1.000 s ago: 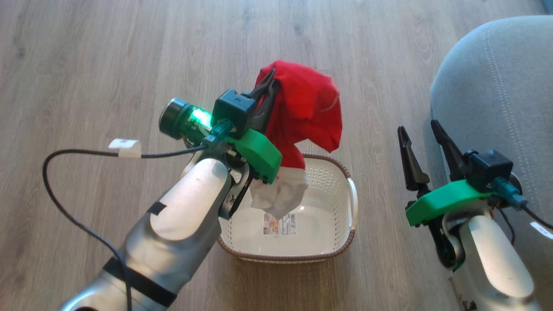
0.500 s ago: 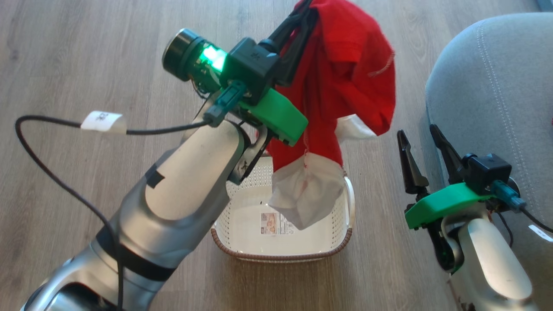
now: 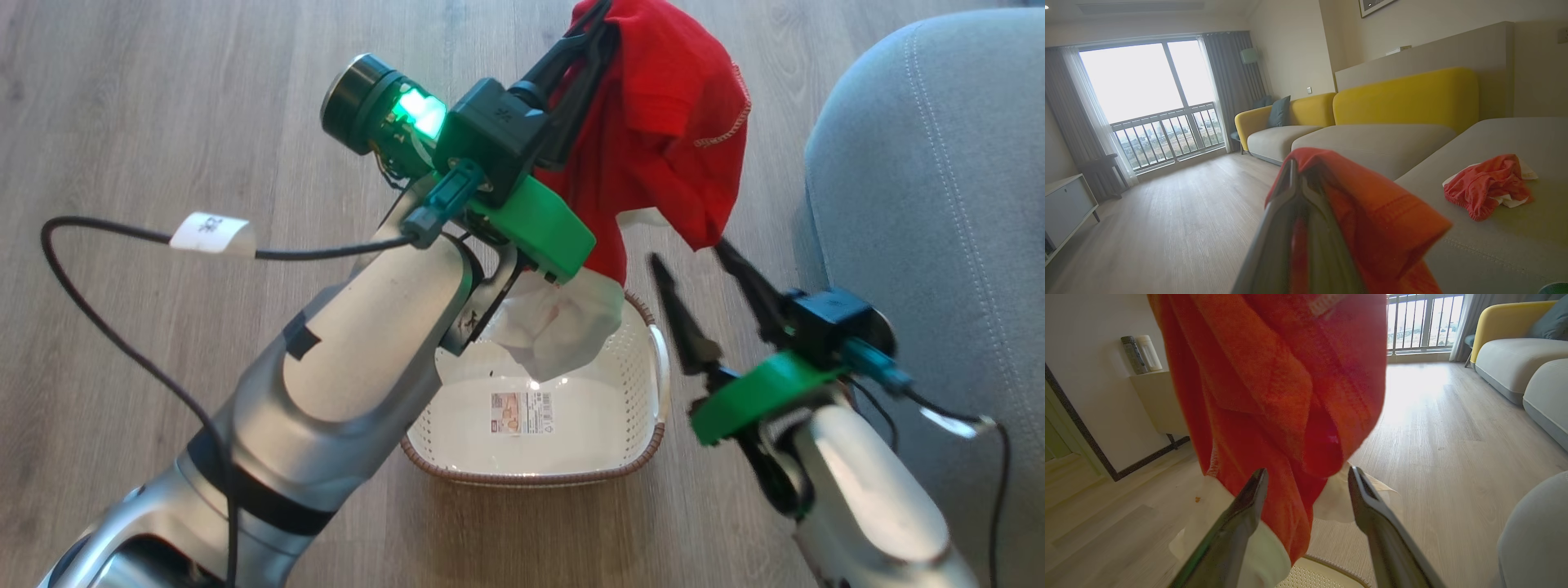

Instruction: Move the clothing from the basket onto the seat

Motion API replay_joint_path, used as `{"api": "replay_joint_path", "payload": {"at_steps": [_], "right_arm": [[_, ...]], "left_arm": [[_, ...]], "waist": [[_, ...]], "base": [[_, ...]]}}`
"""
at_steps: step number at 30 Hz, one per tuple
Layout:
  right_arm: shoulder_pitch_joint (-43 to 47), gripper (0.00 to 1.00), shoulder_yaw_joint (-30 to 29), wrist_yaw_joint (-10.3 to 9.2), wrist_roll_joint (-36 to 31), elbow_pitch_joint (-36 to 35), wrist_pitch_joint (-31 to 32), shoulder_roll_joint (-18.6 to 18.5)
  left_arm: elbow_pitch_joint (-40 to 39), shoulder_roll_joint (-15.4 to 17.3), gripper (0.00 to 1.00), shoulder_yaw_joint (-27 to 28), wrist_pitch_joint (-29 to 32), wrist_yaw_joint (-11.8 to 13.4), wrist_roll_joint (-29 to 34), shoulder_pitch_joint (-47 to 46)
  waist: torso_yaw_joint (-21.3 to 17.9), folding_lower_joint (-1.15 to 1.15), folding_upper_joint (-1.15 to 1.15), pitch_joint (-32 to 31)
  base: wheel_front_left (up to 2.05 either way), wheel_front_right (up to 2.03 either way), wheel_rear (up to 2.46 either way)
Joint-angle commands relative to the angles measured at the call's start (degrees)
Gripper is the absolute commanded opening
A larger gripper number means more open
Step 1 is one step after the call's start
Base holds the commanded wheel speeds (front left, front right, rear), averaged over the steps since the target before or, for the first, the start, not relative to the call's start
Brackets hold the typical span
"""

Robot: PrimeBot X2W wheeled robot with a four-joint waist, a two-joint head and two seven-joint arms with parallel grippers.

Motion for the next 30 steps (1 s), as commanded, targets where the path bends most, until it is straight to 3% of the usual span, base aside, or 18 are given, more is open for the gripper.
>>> {"api": "replay_joint_path", "payload": {"at_steps": [1,18,19,20,21,30], "right_arm": [[-3.62,1.0,1.98,-0.01,0.4,-1.79,-0.38,-0.26],[-21.71,1.0,12.29,-0.01,2.04,15.74,-0.38,3.25],[-22.32,0.62,12.56,-0.01,2.41,16.77,-0.38,3.32],[-22.93,0.18,12.66,-0.01,2.73,17.62,-0.38,3.37],[-23.43,0.0,12.79,-0.01,3.1,18.3,-0.38,3.4],[-23.99,0.0,11.0,-0.01,4.99,15.61,-0.38,3.44]], "left_arm": [[-2.01,0.92,0.0,1.85,-0.06,0.33,-0.14,-3.8],[-1.24,-0.46,0.0,-1.65,-1.17,-0.02,-1.97,-4.18],[-1.22,-0.51,0.0,-1.79,-1.25,0.04,-2.1,-4.18],[-1.2,-0.54,0.0,-1.93,-1.32,0.09,-2.24,-4.15],[-1.17,-0.58,0.0,-2.09,-1.4,0.15,-2.33,-4.13],[-0.4,-0.69,0.0,-2.29,-1.97,0.58,-3.61,-3.48]], "waist": [[-0.06,0.0,0.0,0.07],[3.99,0.0,0.0,-0.17],[4.22,0.0,0.0,-0.16],[4.4,0.0,0.0,-0.15],[4.55,0.0,0.0,-0.14],[4.09,0.0,0.0,0.78]], "base": [[0.0,0.0,0.0],[0.0,0.0,0.0],[0.0,0.0,0.0],[0.0,0.0,0.0],[0.0,0.0,0.0],[0.0,0.0,0.0]]}}
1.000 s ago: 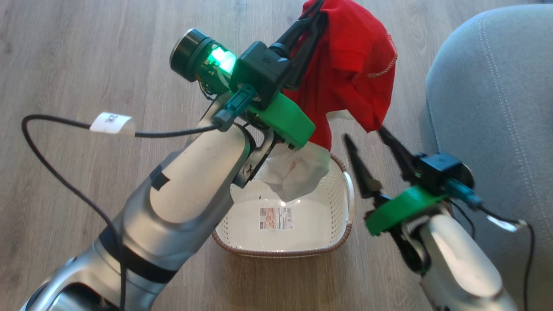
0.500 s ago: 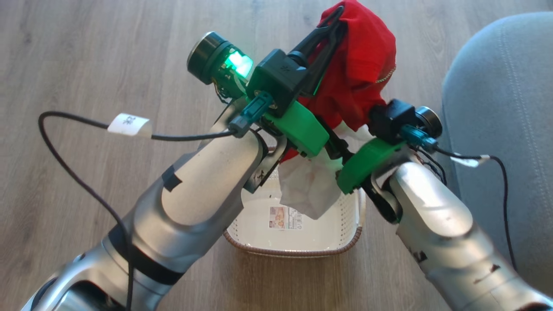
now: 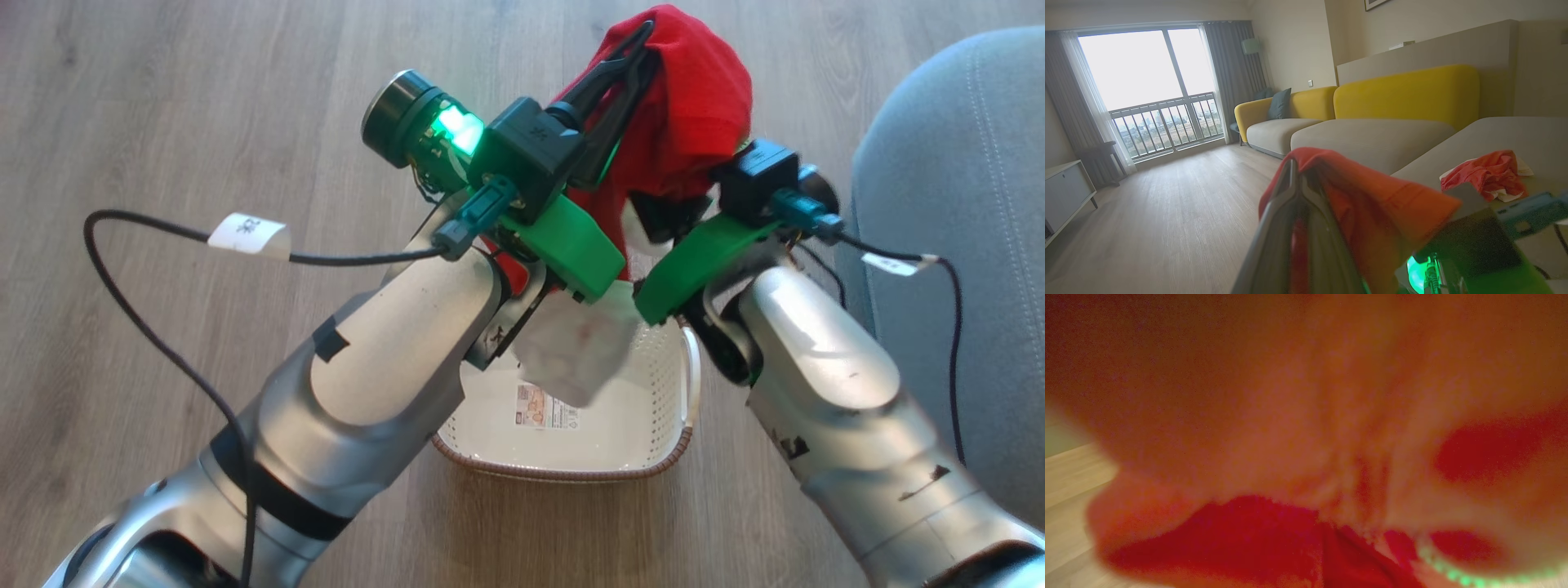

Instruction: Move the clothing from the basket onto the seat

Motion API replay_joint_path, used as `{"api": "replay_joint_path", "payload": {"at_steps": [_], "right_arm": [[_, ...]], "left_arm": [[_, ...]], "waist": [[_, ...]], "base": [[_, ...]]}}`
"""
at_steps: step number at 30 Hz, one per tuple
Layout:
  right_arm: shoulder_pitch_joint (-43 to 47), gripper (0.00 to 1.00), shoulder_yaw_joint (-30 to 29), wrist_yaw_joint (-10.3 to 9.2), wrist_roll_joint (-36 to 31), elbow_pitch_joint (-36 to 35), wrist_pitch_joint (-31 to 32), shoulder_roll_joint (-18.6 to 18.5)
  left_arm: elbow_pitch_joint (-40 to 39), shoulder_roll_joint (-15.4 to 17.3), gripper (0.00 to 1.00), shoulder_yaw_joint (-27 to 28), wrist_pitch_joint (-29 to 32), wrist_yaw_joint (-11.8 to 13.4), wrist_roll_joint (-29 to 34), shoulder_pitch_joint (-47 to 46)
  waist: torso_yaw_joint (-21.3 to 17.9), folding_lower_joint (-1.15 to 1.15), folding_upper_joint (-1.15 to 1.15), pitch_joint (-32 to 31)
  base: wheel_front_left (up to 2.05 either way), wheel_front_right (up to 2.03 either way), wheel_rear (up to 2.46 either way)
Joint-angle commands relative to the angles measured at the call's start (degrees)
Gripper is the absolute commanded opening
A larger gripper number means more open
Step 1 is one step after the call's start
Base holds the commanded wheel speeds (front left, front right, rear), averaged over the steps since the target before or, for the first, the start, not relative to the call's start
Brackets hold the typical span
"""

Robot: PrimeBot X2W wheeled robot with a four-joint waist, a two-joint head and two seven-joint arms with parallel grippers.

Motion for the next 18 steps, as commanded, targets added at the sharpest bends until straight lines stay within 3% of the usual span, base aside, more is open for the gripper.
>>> {"api": "replay_joint_path", "payload": {"at_steps": [1,2,4,6,7,9,18], "right_arm": [[-1.13,0.0,-0.61,-0.01,-0.67,-3.34,-0.38,1.19],[-0.68,0.0,-1.45,-0.01,-1.13,-4.71,-0.38,1.19],[0.35,0.0,-3.4,-0.01,-2.15,-7.32,-0.38,1.19],[1.58,0.0,-5.34,-0.01,-3.11,-9.51,-0.38,1.16],[2.13,0.0,-6.16,-0.01,-3.55,-10.63,-0.38,1.03],[3.21,0.0,-7.86,-0.01,-4.18,-13.13,-0.38,0.75],[6.89,0.0,-13.65,-0.01,-5.74,-23.42,-0.38,-0.58]], "left_arm": [[-1.43,0.31,0.0,1.84,-0.53,0.47,-0.19,-2.48],[-1.36,0.4,0.0,1.82,-0.6,0.51,-0.13,-2.41],[-1.23,0.56,0.23,1.86,-0.77,0.45,-0.25,-2.09],[-1.03,0.83,0.28,1.91,-0.93,0.4,-0.26,-1.77],[-1.01,0.9,0.4,1.98,-1.02,0.37,-0.31,-1.61],[-0.95,1.03,1.0,2.12,-1.2,0.21,-0.47,-1.25],[0.02,3.03,1.0,3.15,-1.66,0.36,0.17,0.9]], "waist": [[-0.38,0.0,0.0,0.24],[-0.66,0.0,0.0,0.47],[-1.25,0.0,0.0,0.81],[-1.93,0.0,0.0,1.12],[-2.25,0.0,0.0,1.25],[-2.98,0.0,0.0,1.47],[-8.72,0.0,0.0,2.68]], "base": [[0.0,0.0,0.0],[0.0,0.0,0.0],[0.0,0.0,0.0],[0.0,0.0,0.0],[0.0,0.0,0.0],[0.0,0.0,0.0],[0.0,0.0,0.0]]}}
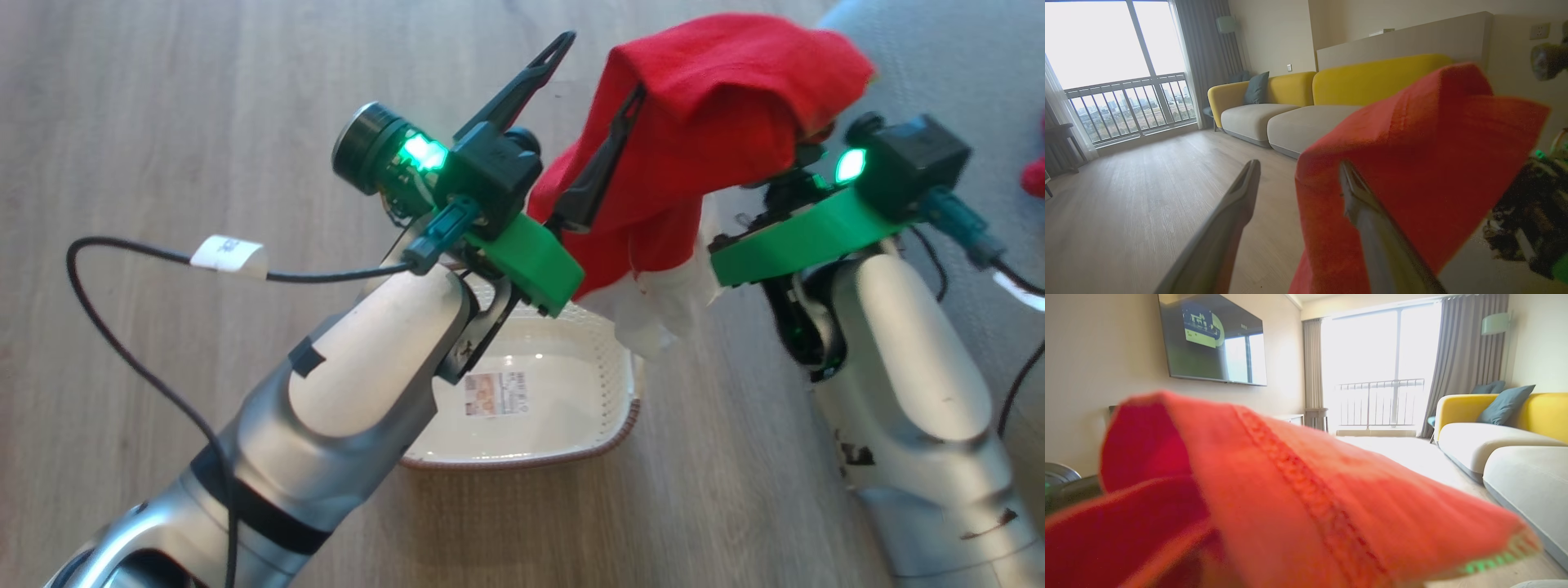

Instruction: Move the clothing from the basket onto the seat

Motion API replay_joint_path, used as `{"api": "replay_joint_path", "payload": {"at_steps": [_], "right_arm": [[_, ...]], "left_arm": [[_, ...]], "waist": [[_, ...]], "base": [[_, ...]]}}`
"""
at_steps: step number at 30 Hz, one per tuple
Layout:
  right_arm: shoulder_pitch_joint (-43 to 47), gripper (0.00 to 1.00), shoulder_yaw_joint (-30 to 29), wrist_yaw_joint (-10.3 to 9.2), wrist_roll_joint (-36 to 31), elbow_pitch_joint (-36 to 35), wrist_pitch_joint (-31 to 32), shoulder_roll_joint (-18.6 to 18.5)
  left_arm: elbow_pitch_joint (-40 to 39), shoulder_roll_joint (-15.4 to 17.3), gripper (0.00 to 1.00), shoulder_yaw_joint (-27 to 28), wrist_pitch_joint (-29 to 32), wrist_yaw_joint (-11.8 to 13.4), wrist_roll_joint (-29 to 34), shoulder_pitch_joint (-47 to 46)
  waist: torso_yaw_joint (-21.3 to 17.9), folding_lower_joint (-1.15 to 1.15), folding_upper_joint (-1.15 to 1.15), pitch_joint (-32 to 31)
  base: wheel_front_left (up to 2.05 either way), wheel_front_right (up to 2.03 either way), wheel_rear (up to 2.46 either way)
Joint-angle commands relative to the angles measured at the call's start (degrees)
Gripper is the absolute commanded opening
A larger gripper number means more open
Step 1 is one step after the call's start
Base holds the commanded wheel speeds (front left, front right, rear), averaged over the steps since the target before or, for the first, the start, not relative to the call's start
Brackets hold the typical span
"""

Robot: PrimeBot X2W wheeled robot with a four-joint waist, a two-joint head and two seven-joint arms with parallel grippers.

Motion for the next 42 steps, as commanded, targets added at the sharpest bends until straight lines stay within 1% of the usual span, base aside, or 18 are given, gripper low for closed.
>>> {"api": "replay_joint_path", "payload": {"at_steps": [1,5,18,23,24,27,28,34,42], "right_arm": [[-0.01,0.0,-0.08,-0.01,-0.3,-3.02,-0.38,0.37],[0.65,0.0,-1.76,-0.01,-0.63,-5.48,-0.38,0.14],[3.06,0.0,-4.05,-0.01,-0.23,-10.18,-0.38,0.92],[4.95,0.0,-4.57,-0.01,0.01,-11.0,-0.38,1.27],[4.95,0.0,-4.57,-0.01,0.01,-11.0,-0.38,1.27],[6.01,0.0,-4.73,-0.01,0.16,-11.32,-0.38,1.43],[6.9,0.0,-5.81,-0.01,0.09,-11.9,-0.38,1.33],[10.85,0.0,-10.62,-0.01,-0.63,-15.53,-0.38,0.84],[14.08,0.0,-15.46,-0.01,-2.03,-20.35,-0.38,-0.81]], "left_arm": [[-1.32,1.39,1.0,2.48,-0.48,0.27,0.27,-1.42],[-0.85,2.11,1.0,2.75,-0.54,0.12,0.53,-0.36],[-0.72,5.03,1.0,3.56,-0.59,-0.92,1.32,2.46],[-1.5,5.81,1.0,4.75,-0.59,-0.79,1.0,5.3],[-1.5,5.81,1.0,4.75,-0.59,-0.79,1.0,5.3],[-1.67,6.27,1.0,5.07,-0.59,-0.75,1.22,6.66],[-1.62,5.95,1.0,4.76,-0.6,-1.16,1.29,7.08],[-0.5,4.31,1.0,3.74,-0.6,-3.13,1.75,6.55],[0.87,2.97,1.0,2.96,-0.6,-5.77,3.09,5.45]], "waist": [[-2.31,0.0,0.0,0.5],[-5.76,0.0,0.0,0.9],[-18.01,0.0,0.0,2.21],[-23.1,0.0,0.0,1.01],[-23.1,0.0,0.0,1.01],[-26.15,0.0,0.0,0.04],[-26.98,0.0,0.0,-0.26],[-28.13,0.0,0.0,0.14],[-28.7,0.0,0.0,3.05]], "base": [[0.0,0.0,0.0],[0.0,0.0,0.0],[0.0,0.0,0.0],[0.0,0.0,0.0],[0.0,0.0,0.0],[0.0,0.0,0.0],[0.0,0.0,0.0],[0.0,0.0,0.0],[0.0,0.0,0.0]]}}
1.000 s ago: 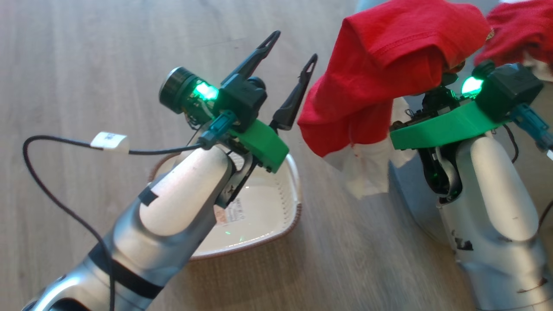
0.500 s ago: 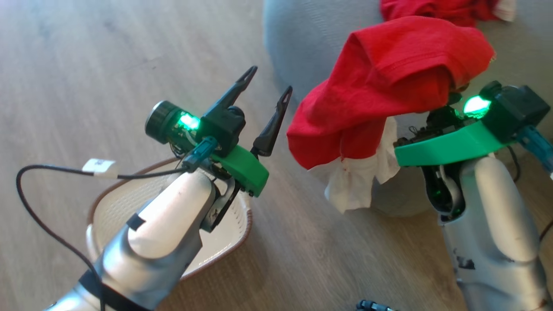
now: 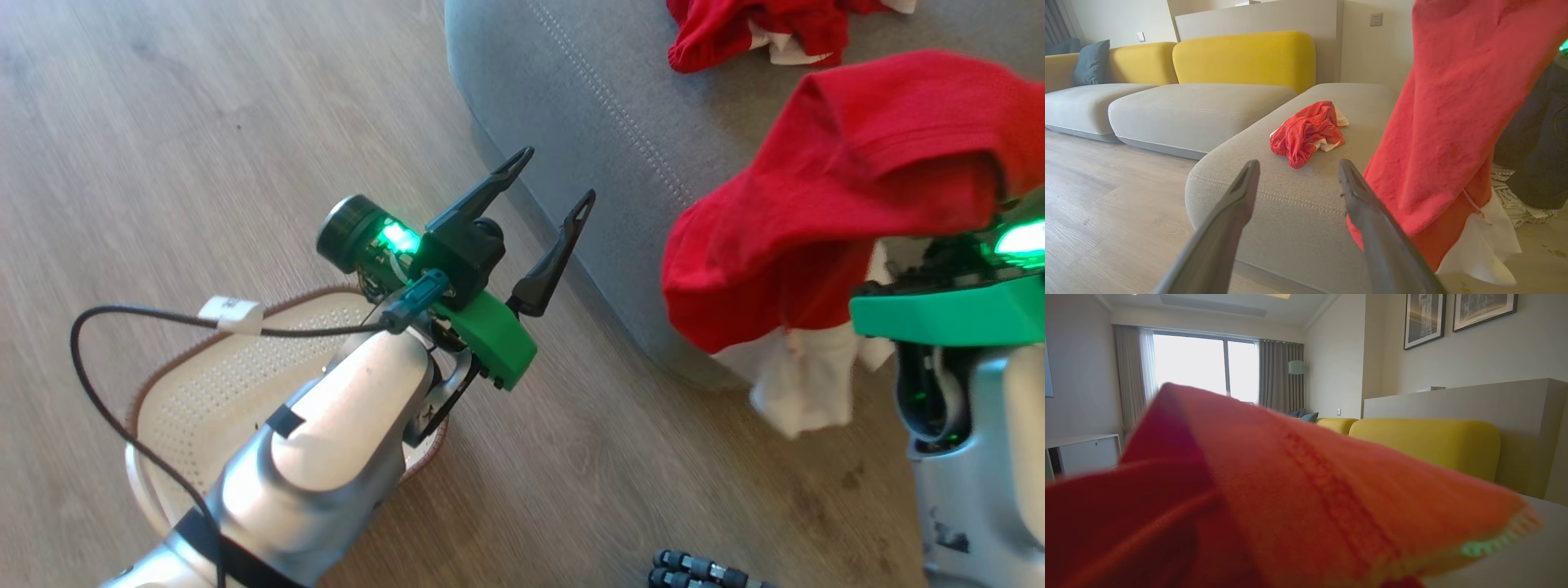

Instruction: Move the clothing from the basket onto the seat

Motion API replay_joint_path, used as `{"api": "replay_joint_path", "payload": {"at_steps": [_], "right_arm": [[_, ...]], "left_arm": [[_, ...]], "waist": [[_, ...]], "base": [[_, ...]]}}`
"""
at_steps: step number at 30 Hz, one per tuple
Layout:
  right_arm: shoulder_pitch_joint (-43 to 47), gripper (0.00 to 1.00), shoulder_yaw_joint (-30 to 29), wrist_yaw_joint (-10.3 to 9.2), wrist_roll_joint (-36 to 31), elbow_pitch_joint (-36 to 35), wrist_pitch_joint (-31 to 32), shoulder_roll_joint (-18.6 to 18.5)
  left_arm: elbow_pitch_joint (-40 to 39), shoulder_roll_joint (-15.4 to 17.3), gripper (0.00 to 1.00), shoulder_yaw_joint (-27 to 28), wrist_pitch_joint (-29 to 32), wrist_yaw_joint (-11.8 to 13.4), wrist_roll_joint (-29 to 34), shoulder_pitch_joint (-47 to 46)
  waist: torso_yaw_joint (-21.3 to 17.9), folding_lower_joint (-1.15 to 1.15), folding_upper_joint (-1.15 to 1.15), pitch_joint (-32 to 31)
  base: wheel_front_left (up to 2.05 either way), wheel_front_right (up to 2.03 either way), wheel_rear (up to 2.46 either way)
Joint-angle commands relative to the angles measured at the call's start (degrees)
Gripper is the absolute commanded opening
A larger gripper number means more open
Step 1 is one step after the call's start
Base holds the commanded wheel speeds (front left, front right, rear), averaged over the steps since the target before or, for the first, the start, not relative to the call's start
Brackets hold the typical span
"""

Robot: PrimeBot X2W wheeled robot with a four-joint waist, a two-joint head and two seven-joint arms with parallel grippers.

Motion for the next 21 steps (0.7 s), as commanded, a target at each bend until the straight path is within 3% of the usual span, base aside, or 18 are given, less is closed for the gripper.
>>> {"api": "replay_joint_path", "payload": {"at_steps": [1,6,12,21], "right_arm": [[-1.1,0.0,0.48,-0.01,-0.74,-2.81,-0.37,-0.99],[-4.1,0.0,-2.04,-0.01,-2.56,-3.45,-0.37,-3.25],[-12.62,0.0,-5.01,-0.01,-5.78,-0.77,-0.37,-9.72],[-29.6,0.0,-6.61,-0.01,-10.36,11.83,-0.35,-19.8]], "left_arm": [[-1.62,0.14,1.0,1.61,-0.54,-0.31,0.7,-3.3],[-1.91,0.55,1.0,1.29,-0.54,-1.53,1.53,-3.03],[-4.37,2.12,1.0,0.0,-0.54,-3.16,3.24,-2.55],[-8.87,5.9,1.0,-0.87,1.39,-3.21,5.27,-3.37]], "waist": [[-0.02,0.0,0.0,1.1],[0.01,0.0,0.0,3.99],[0.22,0.0,0.0,9.14],[0.64,0.0,0.0,17.38]], "base": [[0.0,0.0,0.0],[0.0,0.0,0.0],[0.0,0.0,0.0],[0.0,0.0,0.0]]}}
